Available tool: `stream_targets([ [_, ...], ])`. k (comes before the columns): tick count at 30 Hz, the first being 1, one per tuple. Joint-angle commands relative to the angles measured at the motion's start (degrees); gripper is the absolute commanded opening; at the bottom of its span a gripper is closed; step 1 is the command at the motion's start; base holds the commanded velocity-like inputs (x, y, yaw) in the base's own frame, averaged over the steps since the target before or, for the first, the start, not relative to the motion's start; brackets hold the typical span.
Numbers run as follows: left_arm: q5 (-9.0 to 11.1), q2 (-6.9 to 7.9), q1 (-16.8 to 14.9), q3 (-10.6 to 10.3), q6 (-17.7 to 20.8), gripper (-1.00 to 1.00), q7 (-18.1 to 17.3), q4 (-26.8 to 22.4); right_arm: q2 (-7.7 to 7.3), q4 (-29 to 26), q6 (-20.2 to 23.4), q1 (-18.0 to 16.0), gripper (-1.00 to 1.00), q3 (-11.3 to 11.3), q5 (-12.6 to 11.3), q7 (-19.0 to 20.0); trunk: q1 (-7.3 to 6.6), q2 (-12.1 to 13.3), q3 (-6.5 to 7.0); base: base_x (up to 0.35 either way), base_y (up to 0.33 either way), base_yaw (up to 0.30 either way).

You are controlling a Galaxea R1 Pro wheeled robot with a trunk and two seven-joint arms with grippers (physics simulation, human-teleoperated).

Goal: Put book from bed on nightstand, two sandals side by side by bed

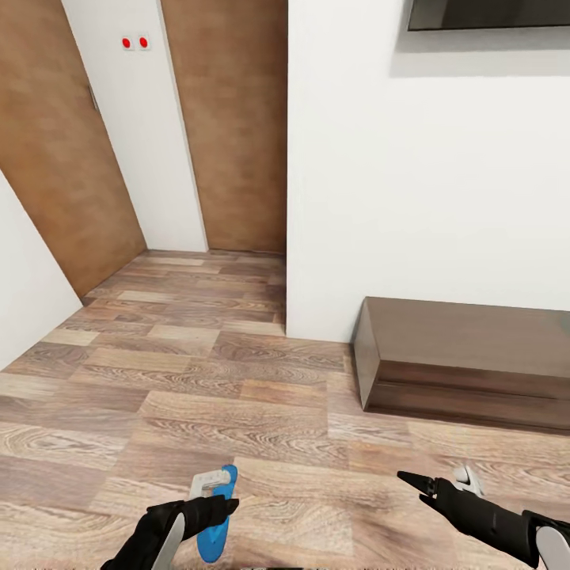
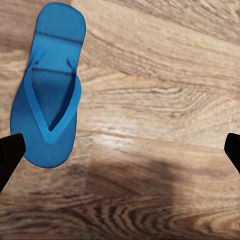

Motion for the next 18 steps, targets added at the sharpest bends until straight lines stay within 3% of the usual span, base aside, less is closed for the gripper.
stream_targets([
  [1, 0.4, -0.04, 0.0, 0.2, 0.4, 1.00, 0.0, -0.1, 0.00, 0.0, 0.2, 0.0, 1.00, -0.1, 0.4, 0.5, 0.01, 0.0, -0.28, 0.000, 0.000, 0.000],
  [13, 0.4, -0.04, 0.0, 0.2, 0.4, 1.00, 0.0, -0.1, -0.77, -1.2, 0.3, 0.0, 1.00, -0.2, -0.1, 1.2, 0.32, -0.2, -2.94, 0.000, 0.000, 0.000],
  [18, 0.4, -0.04, 0.0, 0.2, 0.4, 1.00, 0.0, -0.1, -1.03, -2.8, 0.3, 0.0, 1.00, 0.0, -0.1, 5.5, 0.45, -0.3, -4.04, 0.000, 0.000, 0.000],
])
